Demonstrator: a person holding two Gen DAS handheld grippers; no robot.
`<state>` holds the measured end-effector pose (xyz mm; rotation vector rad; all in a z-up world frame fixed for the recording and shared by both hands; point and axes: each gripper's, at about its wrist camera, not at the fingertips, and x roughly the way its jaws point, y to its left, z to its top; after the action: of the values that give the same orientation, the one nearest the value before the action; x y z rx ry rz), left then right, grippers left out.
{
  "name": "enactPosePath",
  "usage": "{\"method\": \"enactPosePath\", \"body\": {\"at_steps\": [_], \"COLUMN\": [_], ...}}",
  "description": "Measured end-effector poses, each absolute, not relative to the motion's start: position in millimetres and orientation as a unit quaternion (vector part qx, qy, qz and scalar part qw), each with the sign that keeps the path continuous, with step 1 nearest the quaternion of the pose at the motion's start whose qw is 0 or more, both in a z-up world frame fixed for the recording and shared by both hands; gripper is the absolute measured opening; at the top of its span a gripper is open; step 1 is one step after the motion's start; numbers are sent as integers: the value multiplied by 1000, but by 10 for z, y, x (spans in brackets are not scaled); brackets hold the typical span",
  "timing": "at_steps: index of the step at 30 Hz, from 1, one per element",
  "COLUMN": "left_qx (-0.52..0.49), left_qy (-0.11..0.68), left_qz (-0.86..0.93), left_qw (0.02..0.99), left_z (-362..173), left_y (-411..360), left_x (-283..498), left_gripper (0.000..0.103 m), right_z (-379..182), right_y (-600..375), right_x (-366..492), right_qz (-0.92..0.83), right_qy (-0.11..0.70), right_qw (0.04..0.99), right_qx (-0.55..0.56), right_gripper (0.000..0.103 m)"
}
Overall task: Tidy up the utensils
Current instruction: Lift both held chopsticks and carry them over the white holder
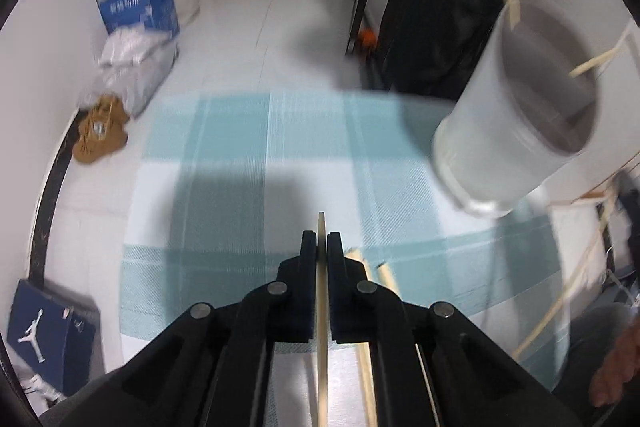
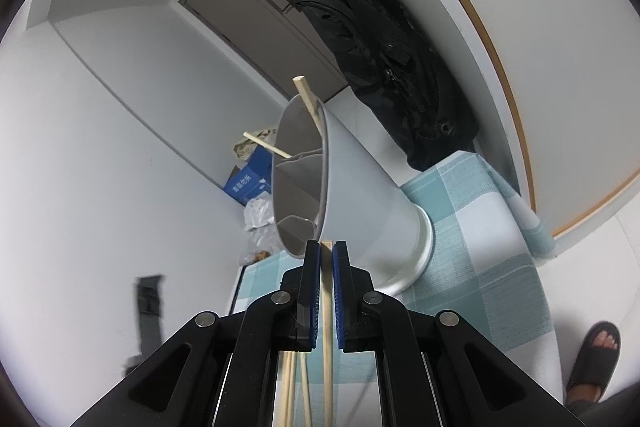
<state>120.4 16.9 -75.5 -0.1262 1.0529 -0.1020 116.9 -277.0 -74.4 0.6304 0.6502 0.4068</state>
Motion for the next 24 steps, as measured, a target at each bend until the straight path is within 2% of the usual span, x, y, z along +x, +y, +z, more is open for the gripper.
{"method": "enactPosePath", "body": {"at_steps": [8,24], "left_qx": [-79,-108], "left_qy": [416,333], "left_qz": [-73,-106], "left_qw": [903,931], "left_z": [-426,-173], "left_y": [193,354], "left_x": [872,567], "left_gripper": [1,1], "right_z": [-619,-340], "right_y": [-2581,-2051], "right_x": [960,539], "right_qz": [216,241], "right_qy": [281,242], "right_qw": [900,929], "right_qx": [253,146], "right_gripper": [5,5]}}
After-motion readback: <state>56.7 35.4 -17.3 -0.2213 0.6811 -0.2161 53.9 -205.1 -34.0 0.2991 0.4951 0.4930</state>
